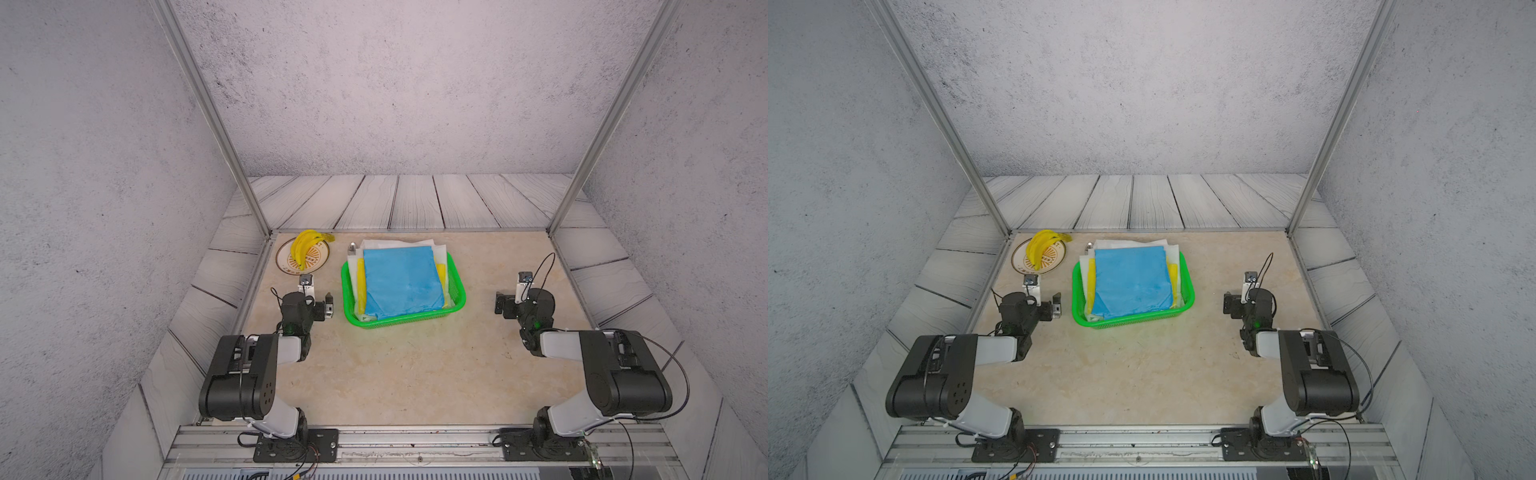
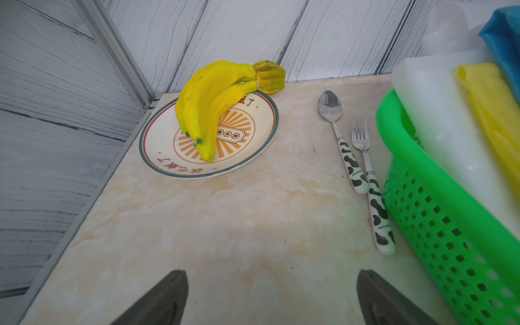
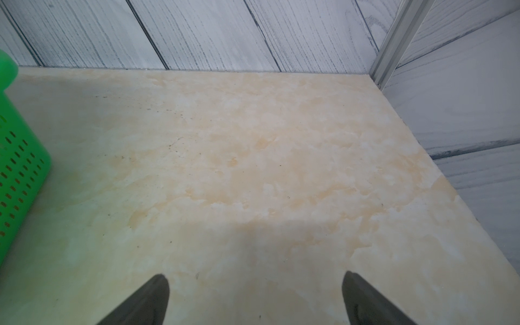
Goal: Put the folded raincoat in the basket
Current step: Reset both arms
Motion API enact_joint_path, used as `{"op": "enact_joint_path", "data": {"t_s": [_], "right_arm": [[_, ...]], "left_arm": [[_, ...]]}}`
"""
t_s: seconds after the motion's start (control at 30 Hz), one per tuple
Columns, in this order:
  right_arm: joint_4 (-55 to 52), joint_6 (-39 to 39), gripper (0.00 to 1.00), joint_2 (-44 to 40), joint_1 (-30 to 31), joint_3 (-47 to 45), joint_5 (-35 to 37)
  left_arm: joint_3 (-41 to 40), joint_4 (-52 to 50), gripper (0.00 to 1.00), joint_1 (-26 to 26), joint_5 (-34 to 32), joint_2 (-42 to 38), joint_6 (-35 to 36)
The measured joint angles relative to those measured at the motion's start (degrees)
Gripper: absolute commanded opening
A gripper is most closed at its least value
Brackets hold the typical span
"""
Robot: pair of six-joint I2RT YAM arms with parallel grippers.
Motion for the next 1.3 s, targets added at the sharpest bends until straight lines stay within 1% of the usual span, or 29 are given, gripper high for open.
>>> {"op": "enact_joint_path", "data": {"t_s": [0.2, 0.4, 0.6, 0.97, 1.1, 1.3], "right_arm": [[0.0, 0.0, 1.0, 0.0, -0.02, 0.0, 0.0], [0.0, 0.0, 1.0, 0.0, -0.02, 0.0, 0.0], [0.0, 0.0, 1.0, 0.0, -0.02, 0.0, 0.0], [0.07, -0.04, 1.0, 0.0, -0.02, -0.02, -0.11], [2.1, -0.74, 1.0, -0.42, -0.02, -1.53, -2.03], [1.31, -0.87, 1.0, -0.5, -0.02, -1.14, -2.34]], "left_arm": [[0.13, -0.31, 1.0, 0.0, -0.24, 0.0, -0.11], [1.86, -2.14, 1.0, 0.02, -3.5, 0.0, -1.88], [1.95, -2.58, 1.0, 0.02, -4.52, 0.0, -2.36], [1.95, -2.99, 1.0, 0.02, -4.94, 0.0, -2.38], [1.95, -2.95, 1.0, 0.02, -6.03, 0.0, -2.89], [1.97, -3.06, 1.0, 0.02, -5.4, 0.0, -2.91]]}}
